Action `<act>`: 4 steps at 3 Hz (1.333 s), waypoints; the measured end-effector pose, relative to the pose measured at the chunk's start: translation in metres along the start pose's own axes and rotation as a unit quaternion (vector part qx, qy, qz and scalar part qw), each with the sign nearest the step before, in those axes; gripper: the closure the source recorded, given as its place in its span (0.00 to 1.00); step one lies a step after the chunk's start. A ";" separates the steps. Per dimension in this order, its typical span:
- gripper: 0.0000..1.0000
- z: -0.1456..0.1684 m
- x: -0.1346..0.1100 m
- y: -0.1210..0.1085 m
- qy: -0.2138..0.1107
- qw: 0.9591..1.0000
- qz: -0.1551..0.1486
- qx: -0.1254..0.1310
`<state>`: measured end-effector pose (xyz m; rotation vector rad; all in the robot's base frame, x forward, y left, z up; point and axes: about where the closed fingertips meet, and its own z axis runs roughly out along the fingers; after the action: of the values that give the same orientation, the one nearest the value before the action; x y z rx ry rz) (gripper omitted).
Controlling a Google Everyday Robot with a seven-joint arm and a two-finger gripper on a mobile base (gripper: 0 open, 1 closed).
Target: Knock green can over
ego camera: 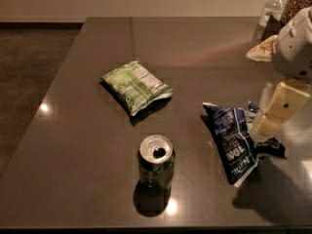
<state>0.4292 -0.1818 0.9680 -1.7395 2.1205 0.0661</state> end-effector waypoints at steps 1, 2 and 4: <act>0.00 0.017 -0.023 0.017 -0.052 0.998 -0.017 -0.028; 0.00 0.028 -0.046 0.037 -0.103 0.993 -0.041 -0.046; 0.00 0.045 -0.086 0.079 -0.174 0.979 -0.078 -0.069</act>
Offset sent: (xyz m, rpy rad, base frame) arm -0.0383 0.0972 -0.0299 0.3182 0.0248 0.2572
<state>0.3791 -0.0712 0.9378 -1.8110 1.7593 0.4508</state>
